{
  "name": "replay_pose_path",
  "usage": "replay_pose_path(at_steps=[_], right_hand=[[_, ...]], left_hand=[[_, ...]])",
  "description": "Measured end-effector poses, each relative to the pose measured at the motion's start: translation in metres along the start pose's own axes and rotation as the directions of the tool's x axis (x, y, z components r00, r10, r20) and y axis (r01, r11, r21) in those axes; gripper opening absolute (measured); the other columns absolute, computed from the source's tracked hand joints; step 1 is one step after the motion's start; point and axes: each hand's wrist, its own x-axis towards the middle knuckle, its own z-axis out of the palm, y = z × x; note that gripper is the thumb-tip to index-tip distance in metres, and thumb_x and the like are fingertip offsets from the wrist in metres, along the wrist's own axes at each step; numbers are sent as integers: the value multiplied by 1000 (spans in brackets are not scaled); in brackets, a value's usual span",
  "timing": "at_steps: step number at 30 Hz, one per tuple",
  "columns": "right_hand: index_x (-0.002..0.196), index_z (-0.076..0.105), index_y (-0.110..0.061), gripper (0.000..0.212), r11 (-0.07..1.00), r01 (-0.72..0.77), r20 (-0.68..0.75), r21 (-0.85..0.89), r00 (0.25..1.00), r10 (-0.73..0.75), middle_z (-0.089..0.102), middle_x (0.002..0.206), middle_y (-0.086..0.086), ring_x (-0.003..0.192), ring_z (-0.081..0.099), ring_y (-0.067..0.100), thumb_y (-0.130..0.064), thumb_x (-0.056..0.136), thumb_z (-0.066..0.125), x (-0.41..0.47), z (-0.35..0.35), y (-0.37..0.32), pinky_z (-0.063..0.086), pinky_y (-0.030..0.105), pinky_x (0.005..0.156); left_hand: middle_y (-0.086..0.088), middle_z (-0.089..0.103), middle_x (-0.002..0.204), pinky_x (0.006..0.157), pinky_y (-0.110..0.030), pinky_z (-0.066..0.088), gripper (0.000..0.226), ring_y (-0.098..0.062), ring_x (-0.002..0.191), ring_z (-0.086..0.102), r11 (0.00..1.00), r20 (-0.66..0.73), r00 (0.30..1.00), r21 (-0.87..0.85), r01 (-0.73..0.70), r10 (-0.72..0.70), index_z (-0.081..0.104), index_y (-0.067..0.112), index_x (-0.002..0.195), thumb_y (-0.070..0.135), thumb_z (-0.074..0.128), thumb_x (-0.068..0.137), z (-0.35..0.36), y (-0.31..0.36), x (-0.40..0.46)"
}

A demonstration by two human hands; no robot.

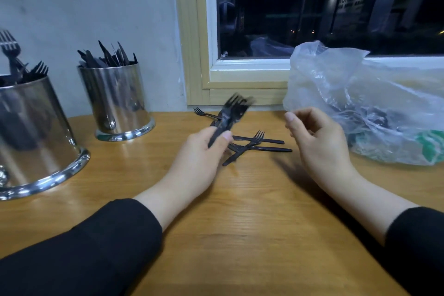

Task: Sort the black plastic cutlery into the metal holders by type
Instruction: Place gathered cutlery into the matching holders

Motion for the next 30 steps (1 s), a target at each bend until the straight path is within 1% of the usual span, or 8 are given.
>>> replay_pose_path(at_steps=[2,7,11,16,19,22,27,30], right_hand=[[98,69,-26,10,974,-2,83,-227,996,21,68,89,-10,87,61,14,-35,97,63,7,9,9,42,24,75],[136,58,-16,48,837,38,266,-546,955,131,66,116,2,111,58,25,-45,99,56,28,41,20,47,42,99],[121,70,-12,44,799,-45,293,-600,917,271,71,110,12,108,62,32,-47,98,57,38,57,25,48,35,85],[92,72,-20,20,855,-92,309,-510,908,282,70,89,4,88,62,26,-39,95,65,40,53,26,42,32,72],[83,65,-17,19,943,-86,257,-321,950,175,65,77,0,73,57,15,-29,97,61,35,45,16,42,29,65],[78,58,-11,19,993,-4,204,-116,979,27,55,67,10,58,43,8,-19,95,58,26,38,1,34,22,56],[79,54,-26,15,989,139,151,55,978,-146,59,70,8,66,50,21,-34,92,53,12,43,-13,42,33,65],[82,54,-31,16,974,219,111,65,968,-225,58,69,-4,63,48,11,-29,97,59,7,48,-16,41,26,62]], left_hand=[[15,53,60,62,-35,38,27,-12,57,45,996,-94,995,-83,35,-43,65,26,88,39,50,105,-10,-6,5],[18,50,59,67,-39,37,25,-13,59,44,992,-123,987,-91,91,-102,66,23,92,39,51,105,-29,-21,4],[14,44,61,62,-36,30,27,-14,57,36,985,-116,986,-137,105,-121,65,21,92,43,55,103,-42,-30,0],[3,44,70,68,-41,32,33,-16,61,36,977,-154,977,-179,117,-145,65,12,97,43,55,103,-42,-27,4],[15,50,61,68,-39,39,27,-14,62,45,981,-175,974,-157,113,-141,68,22,94,42,53,103,-42,-21,3],[12,55,59,65,-42,49,25,-15,60,54,996,-177,981,-57,66,-75,66,23,93,38,50,105,-42,-16,3],[-1,72,78,69,-34,59,24,-12,68,69,997,-3,999,-69,41,-42,65,11,95,26,50,107,-34,-8,-4],[-11,73,81,57,-35,55,25,-23,59,66,991,150,989,-130,39,-19,62,8,96,24,48,108,-28,-4,-10]])
